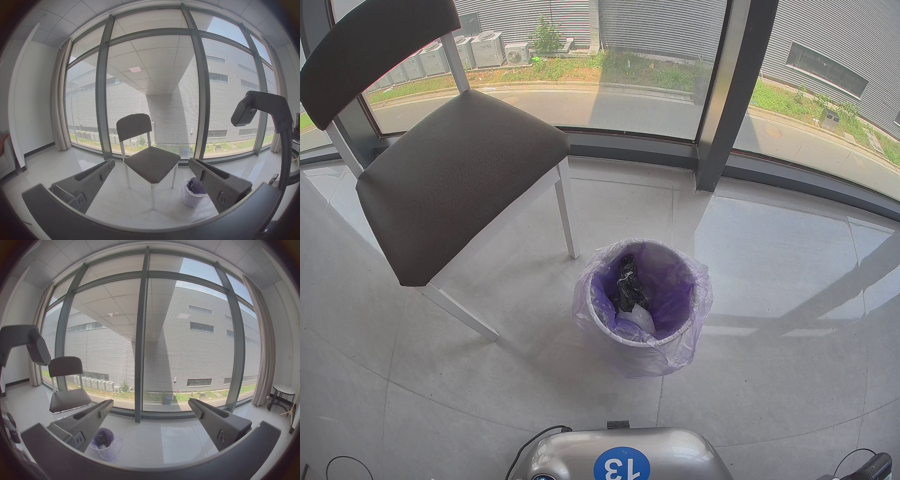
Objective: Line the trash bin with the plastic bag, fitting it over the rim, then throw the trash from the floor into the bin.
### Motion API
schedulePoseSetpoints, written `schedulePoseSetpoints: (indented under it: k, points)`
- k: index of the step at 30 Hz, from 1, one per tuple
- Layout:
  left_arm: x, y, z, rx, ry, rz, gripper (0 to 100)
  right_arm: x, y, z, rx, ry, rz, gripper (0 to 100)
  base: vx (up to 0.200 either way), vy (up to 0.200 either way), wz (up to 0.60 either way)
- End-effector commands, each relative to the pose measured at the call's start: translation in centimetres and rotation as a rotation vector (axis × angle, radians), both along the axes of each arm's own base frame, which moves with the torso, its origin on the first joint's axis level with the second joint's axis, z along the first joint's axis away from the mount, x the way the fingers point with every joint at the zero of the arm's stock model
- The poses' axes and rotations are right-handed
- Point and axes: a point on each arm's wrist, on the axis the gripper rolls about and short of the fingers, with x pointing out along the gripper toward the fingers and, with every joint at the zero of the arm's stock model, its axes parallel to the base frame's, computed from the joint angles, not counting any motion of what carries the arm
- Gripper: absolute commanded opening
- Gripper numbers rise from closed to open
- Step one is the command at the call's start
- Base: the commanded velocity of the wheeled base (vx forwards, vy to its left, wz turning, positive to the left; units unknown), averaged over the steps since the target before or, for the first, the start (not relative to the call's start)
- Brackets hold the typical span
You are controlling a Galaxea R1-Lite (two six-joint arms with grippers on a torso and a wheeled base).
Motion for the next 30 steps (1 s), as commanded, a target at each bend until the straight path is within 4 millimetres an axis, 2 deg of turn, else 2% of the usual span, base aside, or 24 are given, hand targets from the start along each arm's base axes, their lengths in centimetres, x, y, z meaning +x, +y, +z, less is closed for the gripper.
schedulePoseSetpoints:
  k: [1, 4, 5, 7, 12, 22, 29, 30]
  points:
    - [3.0, -0.1, -1.0, 0.013, 0.018, -0.026, 100, 2.5, 0.1, -1.7, -0.039, 0.063, 0.006, 100, 0.0, 0.0, 0.0]
    - [5.6, -0.1, -1.8, 0.022, 0.026, -0.028, 100, 4.1, 0.1, -3.0, -0.034, 0.115, 0.009, 100, 0.0, 0.0, 0.0]
    - [5.8, -0.1, -1.9, 0.022, 0.027, -0.028, 100, 4.2, 0.1, -3.1, -0.034, 0.118, 0.009, 100, 0.0, 0.0, 0.0]
    - [8.2, -0.1, -3.1, 0.023, 0.046, -0.027, 100, 5.7, 0.1, -4.7, -0.032, 0.176, 0.011, 100, 0.0, 0.0, 0.0]
    - [10.9, -0.1, -5.1, 0.023, 0.073, -0.028, 100, 7.4, 0.1, -6.5, -0.035, 0.226, 0.017, 100, 0.0, 0.0, 0.0]
    - [13.5, -0.1, -8.4, 0.011, 0.178, -0.031, 100, 9.3, 0.2, -9.3, -0.039, 0.308, 0.046, 100, 0.0, 0.0, 0.0]
    - [15.8, -0.1, -12.2, -0.01, 0.253, -0.035, 100, 11.5, 0.2, -13.1, -0.046, 0.353, 0.046, 100, 0.0, 0.0, 0.0]
    - [15.8, -0.1, -12.2, -0.01, 0.253, -0.035, 100, 11.5, 0.2, -13.1, -0.046, 0.353, 0.046, 100, 0.0, 0.0, 0.0]
